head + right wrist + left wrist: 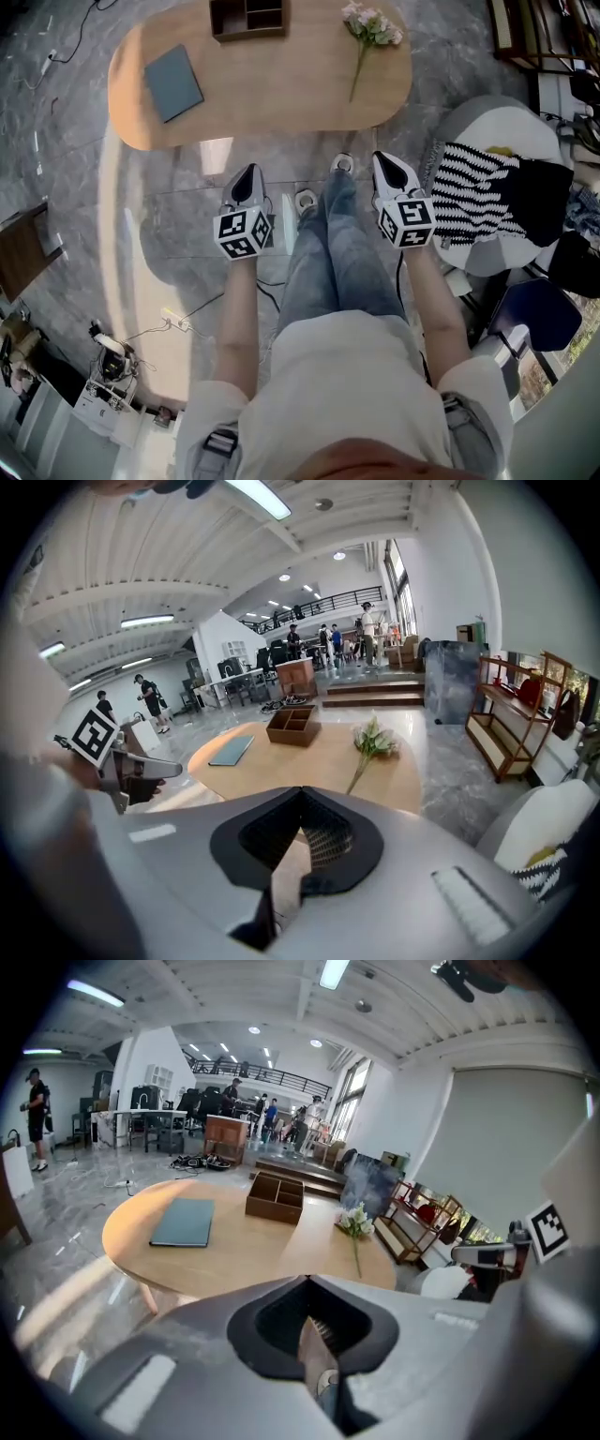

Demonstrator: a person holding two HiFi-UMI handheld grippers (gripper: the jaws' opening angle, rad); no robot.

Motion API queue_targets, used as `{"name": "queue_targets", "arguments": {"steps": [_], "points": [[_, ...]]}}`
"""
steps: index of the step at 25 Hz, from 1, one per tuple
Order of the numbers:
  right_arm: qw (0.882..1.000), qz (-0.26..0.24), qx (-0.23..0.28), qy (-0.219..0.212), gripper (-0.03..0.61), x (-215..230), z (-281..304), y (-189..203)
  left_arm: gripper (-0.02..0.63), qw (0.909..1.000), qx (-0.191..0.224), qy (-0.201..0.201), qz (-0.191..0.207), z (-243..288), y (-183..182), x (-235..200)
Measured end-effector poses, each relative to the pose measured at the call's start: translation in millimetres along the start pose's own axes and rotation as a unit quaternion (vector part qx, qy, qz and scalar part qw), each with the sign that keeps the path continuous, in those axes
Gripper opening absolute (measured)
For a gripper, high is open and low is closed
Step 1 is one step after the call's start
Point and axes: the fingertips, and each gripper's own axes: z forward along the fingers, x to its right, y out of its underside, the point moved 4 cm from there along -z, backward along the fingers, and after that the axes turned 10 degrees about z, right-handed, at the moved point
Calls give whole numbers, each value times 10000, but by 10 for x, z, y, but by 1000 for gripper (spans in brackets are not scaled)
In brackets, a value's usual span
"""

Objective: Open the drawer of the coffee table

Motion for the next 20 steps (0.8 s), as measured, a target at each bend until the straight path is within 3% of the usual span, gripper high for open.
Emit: {"name": "queue_targets", "arguments": {"steps": [13, 17, 20], "points": [[9959, 175, -822, 333, 8, 781, 842, 972, 2, 9974, -716, -99, 8, 992, 926, -364], [9924, 269, -1090, 503, 29, 1037, 1107, 1227, 41, 9954, -928, -51, 235, 1302, 1119, -487], [9892, 266, -1321, 572, 66, 1181, 1269, 1431, 120, 9930, -1112, 22, 393, 1510, 1267, -580]]}}
